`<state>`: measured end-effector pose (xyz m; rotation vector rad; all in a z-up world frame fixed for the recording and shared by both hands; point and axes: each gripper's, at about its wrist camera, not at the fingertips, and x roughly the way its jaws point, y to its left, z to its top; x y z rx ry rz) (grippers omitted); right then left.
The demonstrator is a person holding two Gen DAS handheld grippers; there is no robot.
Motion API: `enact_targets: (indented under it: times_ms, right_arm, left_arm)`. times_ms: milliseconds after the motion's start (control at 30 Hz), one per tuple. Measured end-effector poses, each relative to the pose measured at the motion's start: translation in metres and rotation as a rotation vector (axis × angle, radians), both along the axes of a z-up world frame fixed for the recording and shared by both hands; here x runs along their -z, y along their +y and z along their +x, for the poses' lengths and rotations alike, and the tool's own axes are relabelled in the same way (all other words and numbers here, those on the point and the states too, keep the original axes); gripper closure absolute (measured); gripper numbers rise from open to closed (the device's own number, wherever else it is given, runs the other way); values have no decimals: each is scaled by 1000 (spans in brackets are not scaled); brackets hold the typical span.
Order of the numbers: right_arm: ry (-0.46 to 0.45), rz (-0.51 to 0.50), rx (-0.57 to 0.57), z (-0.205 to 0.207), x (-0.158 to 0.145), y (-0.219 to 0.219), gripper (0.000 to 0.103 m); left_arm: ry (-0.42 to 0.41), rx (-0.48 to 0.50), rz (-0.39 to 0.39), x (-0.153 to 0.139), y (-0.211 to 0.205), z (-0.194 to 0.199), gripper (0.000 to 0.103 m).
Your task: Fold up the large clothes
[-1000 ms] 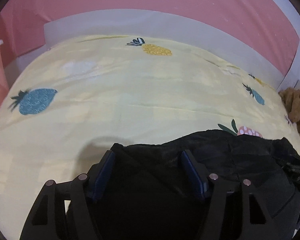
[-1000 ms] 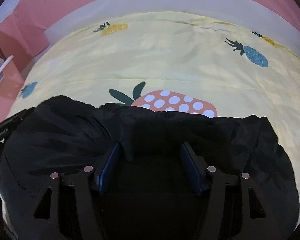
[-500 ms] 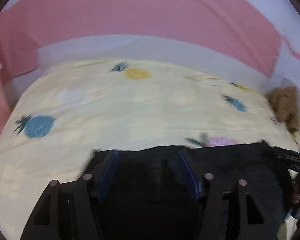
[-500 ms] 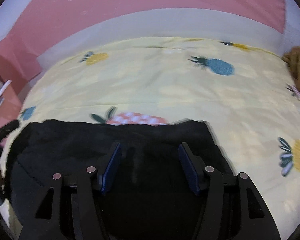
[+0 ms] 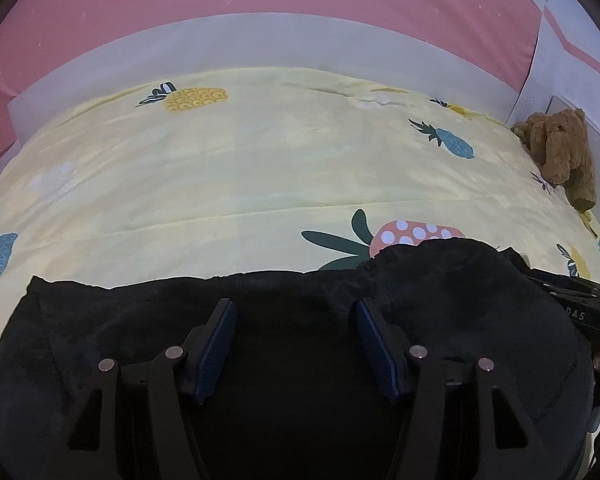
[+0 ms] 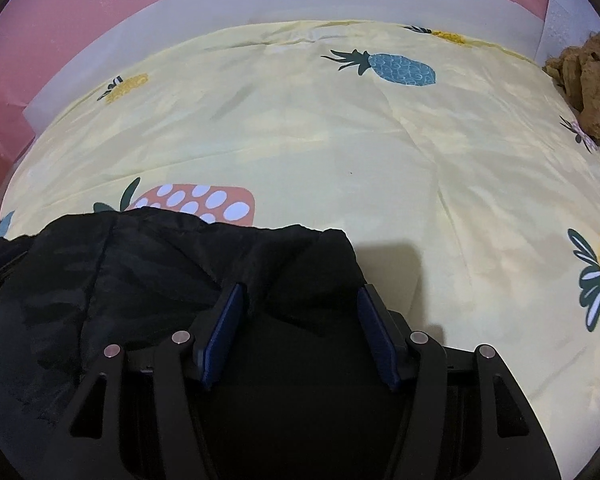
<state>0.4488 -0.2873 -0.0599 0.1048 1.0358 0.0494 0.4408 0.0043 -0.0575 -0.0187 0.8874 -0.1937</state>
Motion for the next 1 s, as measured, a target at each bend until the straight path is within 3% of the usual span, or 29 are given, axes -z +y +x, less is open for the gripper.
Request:
enact_targets:
  times_ms: [133,233,400,533,633,700,833,1000]
  right_arm:
    - [-9,8,13,1,-2,-1,43]
    - [-47,33,35,-14,-28,-9,43]
    - [-187,114,16,-67,-76,-19,43]
    - [-146,77,7,-77,-50,-15,43]
    - [-154,58,20,-69,-33,-15,43]
    - [-151,39,22,-62,-25,-11,43]
    - [-148,31,31,-57,-15,-11,44]
    - [-136,18,52,-64,-38,-15,44]
  left_arm:
    - [6,-2,21,1,-2,2,41]
    - [12,-9,38,-20,4,-7,44]
    - [-133,14,54,-61,54,-65,44]
    - [-136,-74,62,-45,109,-83,44]
    - [-123,-113,-31,-22,137,-80,43]
    - [-136,-130,-67,-11,140,-75,43]
    - [-142,-145,-63,2,136,-68,43]
    - [-108,-153,0,-15,131,-66,44]
